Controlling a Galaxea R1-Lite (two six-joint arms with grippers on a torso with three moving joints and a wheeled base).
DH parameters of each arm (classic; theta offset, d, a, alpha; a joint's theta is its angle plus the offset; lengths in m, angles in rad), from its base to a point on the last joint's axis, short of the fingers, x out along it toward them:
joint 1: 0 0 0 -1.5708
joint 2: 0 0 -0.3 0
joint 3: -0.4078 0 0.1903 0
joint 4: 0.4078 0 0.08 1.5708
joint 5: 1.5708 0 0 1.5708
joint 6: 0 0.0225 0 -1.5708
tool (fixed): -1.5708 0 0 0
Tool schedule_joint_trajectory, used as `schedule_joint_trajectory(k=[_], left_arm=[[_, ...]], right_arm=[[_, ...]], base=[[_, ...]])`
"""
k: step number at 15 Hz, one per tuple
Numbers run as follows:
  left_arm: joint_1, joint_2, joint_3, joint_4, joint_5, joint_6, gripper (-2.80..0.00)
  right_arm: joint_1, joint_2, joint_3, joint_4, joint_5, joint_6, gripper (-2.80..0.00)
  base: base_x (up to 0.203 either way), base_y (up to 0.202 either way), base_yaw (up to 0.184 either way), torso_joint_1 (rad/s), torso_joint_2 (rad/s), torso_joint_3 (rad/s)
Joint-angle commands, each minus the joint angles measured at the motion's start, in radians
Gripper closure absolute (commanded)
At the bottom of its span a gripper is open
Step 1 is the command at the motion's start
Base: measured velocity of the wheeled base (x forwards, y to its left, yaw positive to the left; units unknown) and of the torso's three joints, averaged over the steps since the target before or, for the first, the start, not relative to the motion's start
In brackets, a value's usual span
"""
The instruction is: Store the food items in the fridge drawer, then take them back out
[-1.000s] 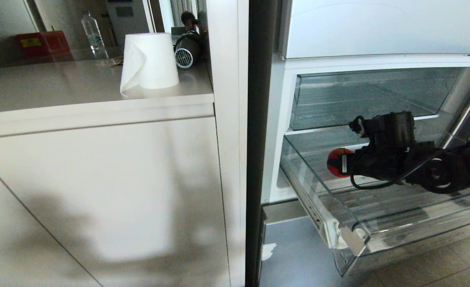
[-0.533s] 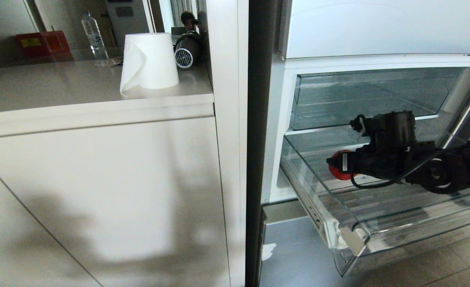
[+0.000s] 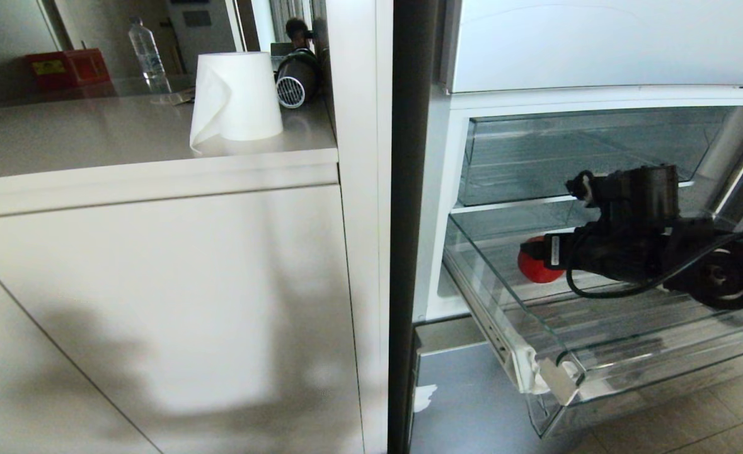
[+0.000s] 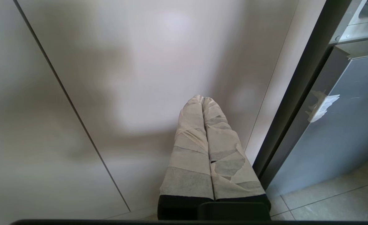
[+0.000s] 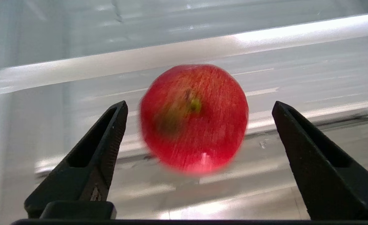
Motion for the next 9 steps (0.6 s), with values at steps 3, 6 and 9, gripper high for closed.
schedule_joint_trajectory(k=[3, 6, 9], left_arm=[[0.0, 0.0, 0.0, 0.0, -0.001, 0.0, 0.0], [0.0, 0.0, 0.0, 0.0, 0.0, -0.002, 0.0], [0.0, 0.0, 0.0, 0.0, 0.001, 0.0, 0.0]], right_arm=[[0.034, -0.218, 0.132, -0.001, 0.0, 0.001, -2.8], [0.052, -0.486, 0.262, -0.002, 0.002, 0.005, 0.0], [0.06, -0.816, 0.413, -0.003, 0.016, 0.006, 0.0]], base=[[0.0, 0.0, 0.0, 0.0, 0.0, 0.0], [0.0, 0.0, 0.0, 0.0, 0.0, 0.0], [0.0, 0.0, 0.0, 0.0, 0.0, 0.0]])
